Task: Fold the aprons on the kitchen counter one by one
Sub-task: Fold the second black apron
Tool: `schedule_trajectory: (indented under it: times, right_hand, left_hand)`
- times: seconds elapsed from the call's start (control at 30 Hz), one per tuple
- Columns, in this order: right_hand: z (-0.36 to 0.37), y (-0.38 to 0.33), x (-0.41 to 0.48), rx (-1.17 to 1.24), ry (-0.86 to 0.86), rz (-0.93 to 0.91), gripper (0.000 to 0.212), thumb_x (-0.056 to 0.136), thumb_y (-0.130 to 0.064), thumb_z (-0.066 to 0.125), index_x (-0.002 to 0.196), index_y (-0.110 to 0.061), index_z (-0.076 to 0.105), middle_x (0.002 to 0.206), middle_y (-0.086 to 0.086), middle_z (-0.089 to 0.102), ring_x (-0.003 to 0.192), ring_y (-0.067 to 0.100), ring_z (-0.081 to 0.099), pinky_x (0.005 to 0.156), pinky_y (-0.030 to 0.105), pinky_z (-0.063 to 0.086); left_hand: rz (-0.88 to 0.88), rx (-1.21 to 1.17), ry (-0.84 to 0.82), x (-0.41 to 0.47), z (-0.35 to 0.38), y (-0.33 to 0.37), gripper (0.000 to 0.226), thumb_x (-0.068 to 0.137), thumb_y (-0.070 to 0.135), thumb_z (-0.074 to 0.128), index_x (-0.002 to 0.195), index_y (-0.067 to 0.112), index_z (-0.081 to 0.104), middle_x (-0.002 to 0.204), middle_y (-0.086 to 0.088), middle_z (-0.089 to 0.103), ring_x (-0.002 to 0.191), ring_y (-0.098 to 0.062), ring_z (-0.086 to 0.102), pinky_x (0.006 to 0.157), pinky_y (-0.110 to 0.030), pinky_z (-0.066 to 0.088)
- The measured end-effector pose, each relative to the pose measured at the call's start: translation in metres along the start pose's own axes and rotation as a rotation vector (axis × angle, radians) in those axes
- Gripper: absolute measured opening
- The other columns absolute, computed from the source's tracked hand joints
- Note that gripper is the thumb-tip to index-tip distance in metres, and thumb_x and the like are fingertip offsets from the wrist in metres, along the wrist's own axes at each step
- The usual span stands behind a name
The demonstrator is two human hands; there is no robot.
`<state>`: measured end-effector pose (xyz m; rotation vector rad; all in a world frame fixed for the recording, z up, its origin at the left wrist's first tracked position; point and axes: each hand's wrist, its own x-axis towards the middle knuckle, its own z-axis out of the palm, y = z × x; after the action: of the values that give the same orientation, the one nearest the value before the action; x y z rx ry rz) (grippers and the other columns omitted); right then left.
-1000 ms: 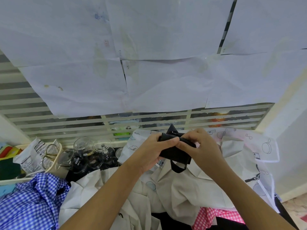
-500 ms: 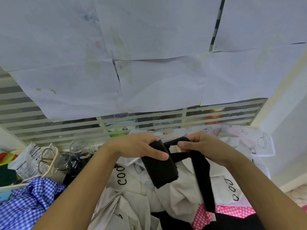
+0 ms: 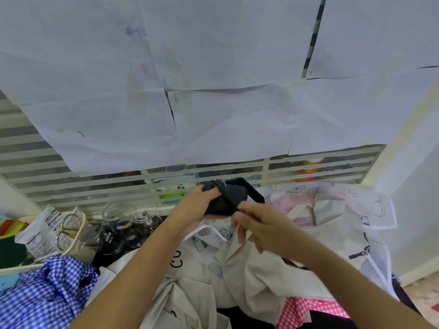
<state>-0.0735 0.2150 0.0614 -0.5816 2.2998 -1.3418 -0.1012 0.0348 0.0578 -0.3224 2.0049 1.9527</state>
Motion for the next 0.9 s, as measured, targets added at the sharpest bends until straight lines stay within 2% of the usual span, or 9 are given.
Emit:
schedule_trajectory:
  times: [0.1,0.2,0.3,0.4,0.53,0.63,0.73,0.83,0.9]
  right_hand:
    - [0.016,0.004,0.004,-0.14,0.128,-0.06,0.024,0.101,-0.025,0.04,0.085,-0.019,0.056,0.074,-0.007,0.061,0.056,-0.002,0.049,0.053,0.016,0.039]
    - [0.014,0.005,0.007,-0.16,0.18,-0.051,0.023,0.101,-0.024,0.04,0.083,-0.021,0.055,0.073,-0.012,0.056,0.062,-0.002,0.051,0.059,0.013,0.042]
    - [0.017,0.007,0.008,-0.228,0.182,-0.098,0.023,0.1,-0.025,0.042,0.081,-0.026,0.055,0.075,-0.009,0.059,0.066,0.004,0.053,0.063,0.018,0.044]
    - [0.013,0.01,0.005,-0.268,0.086,-0.154,0.02,0.098,-0.031,0.047,0.083,-0.025,0.057,0.07,-0.01,0.059,0.064,0.003,0.056,0.059,0.018,0.045]
    - [-0.008,0.036,-0.001,-0.306,-0.088,-0.054,0.023,0.092,-0.043,0.056,0.079,-0.025,0.064,0.062,-0.008,0.061,0.055,0.003,0.056,0.058,0.018,0.047]
    - [-0.032,0.051,-0.008,0.022,0.018,-0.1,0.038,0.077,-0.064,0.06,0.062,-0.03,0.064,0.059,-0.006,0.056,0.059,0.015,0.051,0.063,0.021,0.041]
    - [-0.048,0.052,-0.014,0.601,0.084,-0.266,0.036,0.084,-0.042,0.057,0.058,-0.019,0.062,0.059,0.004,0.052,0.064,0.019,0.049,0.076,0.021,0.046]
    - [-0.038,0.035,-0.01,1.027,0.073,-0.324,0.023,0.067,-0.031,0.074,0.077,-0.011,0.076,0.072,0.006,0.067,0.057,0.011,0.051,0.072,0.023,0.051]
    - [-0.029,0.028,-0.001,1.184,0.109,-0.262,0.039,0.065,-0.03,0.078,0.102,-0.02,0.076,0.109,0.006,0.071,0.046,0.004,0.044,0.07,0.02,0.051]
  left_hand:
    - [0.027,-0.25,0.032,-0.003,0.009,0.002,0.026,0.098,0.016,0.047,0.112,0.001,0.063,0.096,-0.016,0.073,0.086,-0.026,0.07,0.065,-0.035,0.059]
    - [0.044,-0.502,-0.032,-0.006,0.008,0.005,0.028,0.093,0.017,0.047,0.114,0.003,0.059,0.096,-0.016,0.071,0.086,-0.028,0.068,0.063,-0.038,0.058]
    - [0.144,-0.371,-0.081,-0.008,0.008,0.006,0.034,0.081,0.026,0.062,0.109,0.007,0.063,0.095,-0.011,0.073,0.091,-0.024,0.069,0.071,-0.033,0.058]
    - [0.178,-0.263,-0.009,-0.009,0.011,0.013,0.034,0.073,0.021,0.069,0.104,0.007,0.064,0.09,-0.006,0.075,0.086,-0.017,0.071,0.071,-0.027,0.058]
    - [0.19,-0.699,0.226,0.001,-0.02,0.028,0.019,0.085,0.009,0.064,0.1,0.002,0.056,0.091,-0.015,0.073,0.081,-0.02,0.072,0.068,-0.035,0.061]
    - [0.181,-0.911,0.277,0.007,-0.04,0.026,0.018,0.087,0.01,0.064,0.101,0.002,0.057,0.084,-0.016,0.073,0.074,-0.021,0.073,0.054,-0.033,0.058]
    - [0.108,-1.019,0.243,0.014,-0.037,0.014,0.019,0.088,0.014,0.063,0.103,0.002,0.06,0.084,-0.016,0.073,0.073,-0.023,0.073,0.053,-0.032,0.058]
    - [0.029,-1.133,0.276,0.022,-0.027,0.007,0.044,0.082,0.02,0.069,0.121,0.005,0.058,0.113,-0.017,0.067,0.099,-0.024,0.065,0.06,-0.032,0.06]
    - [-0.003,-1.199,0.275,0.025,-0.014,0.005,0.052,0.076,0.023,0.072,0.124,0.008,0.057,0.123,-0.015,0.063,0.11,-0.023,0.059,0.067,-0.032,0.059]
